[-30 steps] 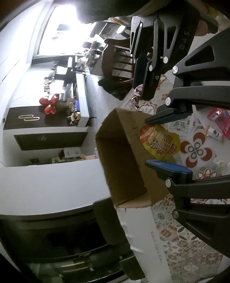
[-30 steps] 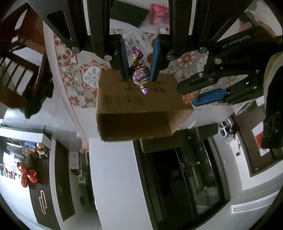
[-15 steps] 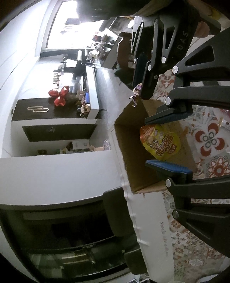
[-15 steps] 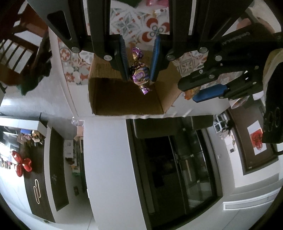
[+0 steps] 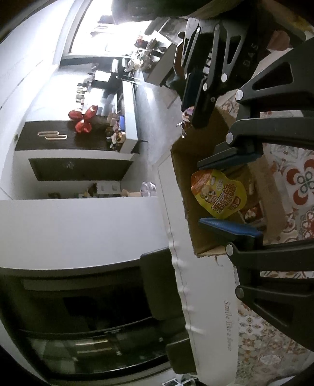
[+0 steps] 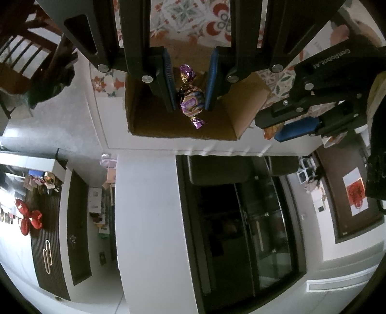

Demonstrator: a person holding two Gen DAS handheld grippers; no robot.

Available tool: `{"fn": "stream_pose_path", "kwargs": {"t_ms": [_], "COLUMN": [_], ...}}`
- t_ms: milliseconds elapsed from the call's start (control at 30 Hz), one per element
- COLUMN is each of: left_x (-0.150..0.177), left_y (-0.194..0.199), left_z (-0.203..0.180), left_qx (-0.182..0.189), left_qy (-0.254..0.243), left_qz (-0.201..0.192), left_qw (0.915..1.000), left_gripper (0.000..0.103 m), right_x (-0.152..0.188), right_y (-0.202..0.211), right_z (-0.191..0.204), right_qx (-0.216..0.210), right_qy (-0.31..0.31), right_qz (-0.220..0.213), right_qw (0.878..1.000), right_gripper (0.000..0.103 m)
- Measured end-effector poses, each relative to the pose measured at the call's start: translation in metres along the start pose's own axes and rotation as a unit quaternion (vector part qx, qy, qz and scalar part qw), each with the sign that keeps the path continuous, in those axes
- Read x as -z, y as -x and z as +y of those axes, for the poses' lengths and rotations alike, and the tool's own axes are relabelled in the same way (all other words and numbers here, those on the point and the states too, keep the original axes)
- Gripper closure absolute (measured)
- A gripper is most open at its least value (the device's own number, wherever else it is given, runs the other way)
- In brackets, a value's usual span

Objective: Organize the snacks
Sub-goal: 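Carry both candies over the box and open both tools to drop them, then move both open tools back toward the bottle and white bar on the table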

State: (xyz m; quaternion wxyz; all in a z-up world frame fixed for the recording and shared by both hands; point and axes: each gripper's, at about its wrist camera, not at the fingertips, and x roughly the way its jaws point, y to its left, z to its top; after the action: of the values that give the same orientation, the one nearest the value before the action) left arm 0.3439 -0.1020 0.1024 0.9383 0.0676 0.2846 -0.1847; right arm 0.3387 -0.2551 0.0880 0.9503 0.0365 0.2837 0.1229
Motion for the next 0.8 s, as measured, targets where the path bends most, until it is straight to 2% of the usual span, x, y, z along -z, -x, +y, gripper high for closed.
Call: {"fn": "stream_pose_path", "kwargs": {"t_ms": [300,667,700,800], "left_x": [-0.011,-0.007,-0.007,-0.006], "left_y": [-0.037,-0.069,-0.07,-0.072], "left_z": [0.01,0.017,0.018,0.019], "left_qx": [-0.013,-0.024,-0.027,-0.034], "left_qy": [0.01,0.02,0.019,0.019], "left_qz": [0.042,0.084,0.085,0.086], "left_qw": [0.999,0.996,0.9958,0.9955], "left_gripper": [0.063,0.063,0.061,0.036], "right_x": [-0.009,-0.007,-0.007,-0.009], "right_y": [-0.031,-0.059,-0.06,-0.061], "right_z": [-0.012,-0.021,-0.022,-0.02], "right_qx": [0.008,0.021,0.023,0.033], "right_qy": [-0.008,-0.024,-0.024,-0.024], "right_qz": [0.025,0.049,0.05,0.051], "right_qw": [1.0,0.998,0.998,0.998], "right_gripper": [0.078,0.077,0.077,0.076]}}
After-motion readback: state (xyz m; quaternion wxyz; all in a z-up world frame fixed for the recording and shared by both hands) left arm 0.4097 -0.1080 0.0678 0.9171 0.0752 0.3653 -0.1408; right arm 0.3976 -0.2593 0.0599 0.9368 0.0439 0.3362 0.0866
